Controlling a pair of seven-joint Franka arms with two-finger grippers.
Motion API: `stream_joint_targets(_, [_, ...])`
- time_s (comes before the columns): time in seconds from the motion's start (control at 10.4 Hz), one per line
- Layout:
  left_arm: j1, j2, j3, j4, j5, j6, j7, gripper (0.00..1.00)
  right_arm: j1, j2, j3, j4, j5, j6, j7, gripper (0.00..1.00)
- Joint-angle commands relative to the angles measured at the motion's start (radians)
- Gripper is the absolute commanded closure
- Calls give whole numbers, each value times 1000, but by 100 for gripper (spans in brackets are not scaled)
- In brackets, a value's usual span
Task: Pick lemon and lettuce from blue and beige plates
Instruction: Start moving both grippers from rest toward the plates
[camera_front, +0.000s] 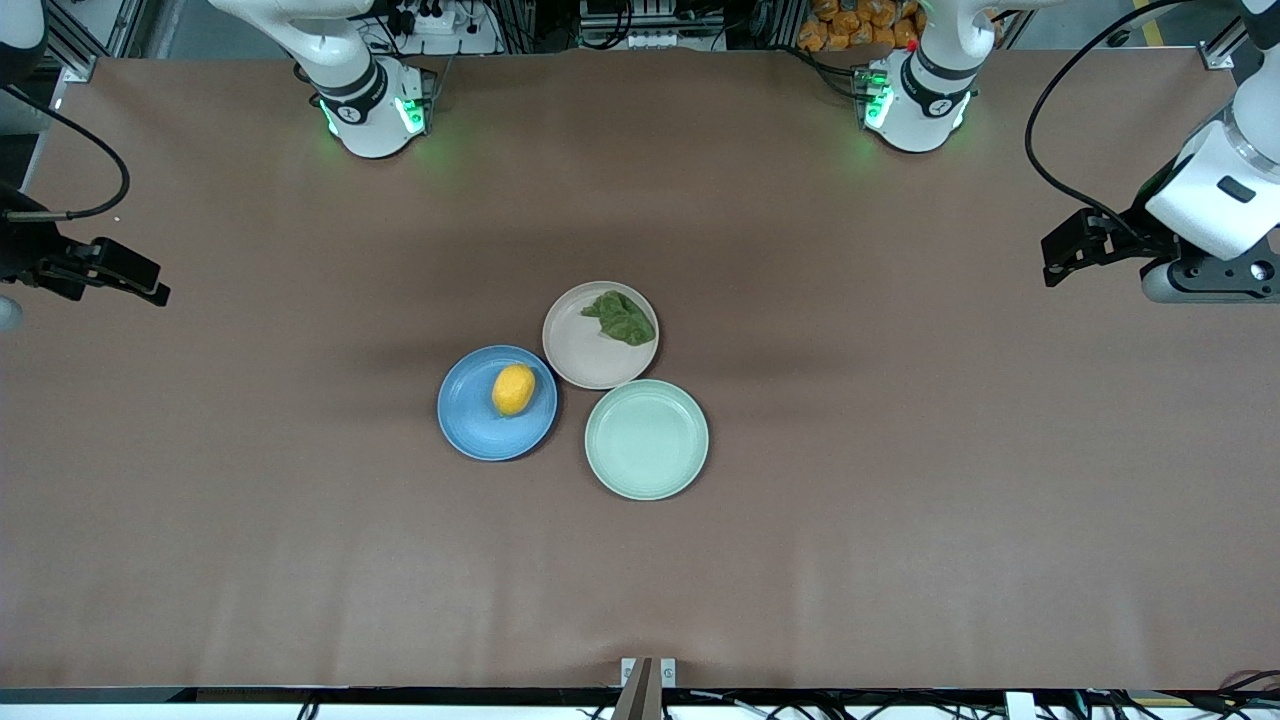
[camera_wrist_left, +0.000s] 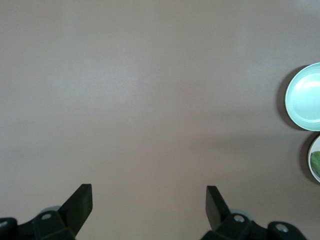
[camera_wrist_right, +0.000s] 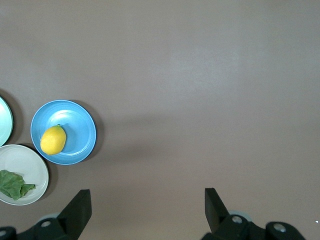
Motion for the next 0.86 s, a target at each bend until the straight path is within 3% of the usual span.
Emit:
stream_joint_targets(0.0, [0, -7, -4, -5, 26, 1, -13, 0, -18, 6, 12, 9, 10, 0, 2, 0])
stream_joint_targets(0.38, [-3, -5, -16, -7, 4, -6, -14, 0, -13, 17, 12, 9, 8, 1, 2, 0])
stream_joint_targets(0.77, [-91, 87, -161, 7, -57, 16, -338, 0, -12, 57, 15, 9, 22, 13, 2, 0])
